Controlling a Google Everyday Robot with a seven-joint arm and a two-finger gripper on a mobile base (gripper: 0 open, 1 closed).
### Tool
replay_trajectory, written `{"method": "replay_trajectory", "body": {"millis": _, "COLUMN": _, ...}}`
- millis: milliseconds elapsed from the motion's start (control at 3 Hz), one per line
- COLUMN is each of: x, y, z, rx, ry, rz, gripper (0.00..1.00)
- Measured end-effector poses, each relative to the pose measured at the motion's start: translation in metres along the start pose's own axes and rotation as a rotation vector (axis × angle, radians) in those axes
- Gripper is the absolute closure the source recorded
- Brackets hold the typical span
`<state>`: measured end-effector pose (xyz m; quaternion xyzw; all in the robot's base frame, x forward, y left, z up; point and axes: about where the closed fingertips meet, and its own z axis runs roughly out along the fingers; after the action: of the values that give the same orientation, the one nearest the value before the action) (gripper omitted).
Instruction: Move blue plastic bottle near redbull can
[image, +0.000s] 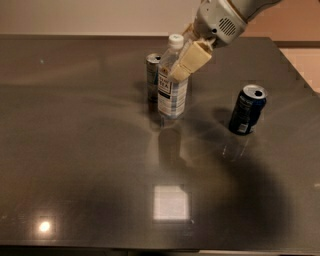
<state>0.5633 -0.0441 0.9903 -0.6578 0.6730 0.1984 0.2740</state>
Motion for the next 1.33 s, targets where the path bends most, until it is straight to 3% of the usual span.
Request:
{"method": "replay_trajectory", "body": {"millis": 333, "x": 0.011, "y": -0.039, "z": 0.009, "rx": 0.023, "ry": 0.008, "rz": 0.058, "gripper": 1.00}}
{"method": "replay_trajectory", "body": {"millis": 667, "x": 0.020, "y": -0.065, "z": 0.018, "rx": 0.042, "ry": 0.011, "rz": 0.094, "gripper": 0.83}}
{"method": "replay_trajectory", "body": {"millis": 1333, "x": 0.038, "y": -0.090, "z": 0.028, "rx": 0.074, "ry": 0.021, "rz": 0.117, "gripper": 0.37}}
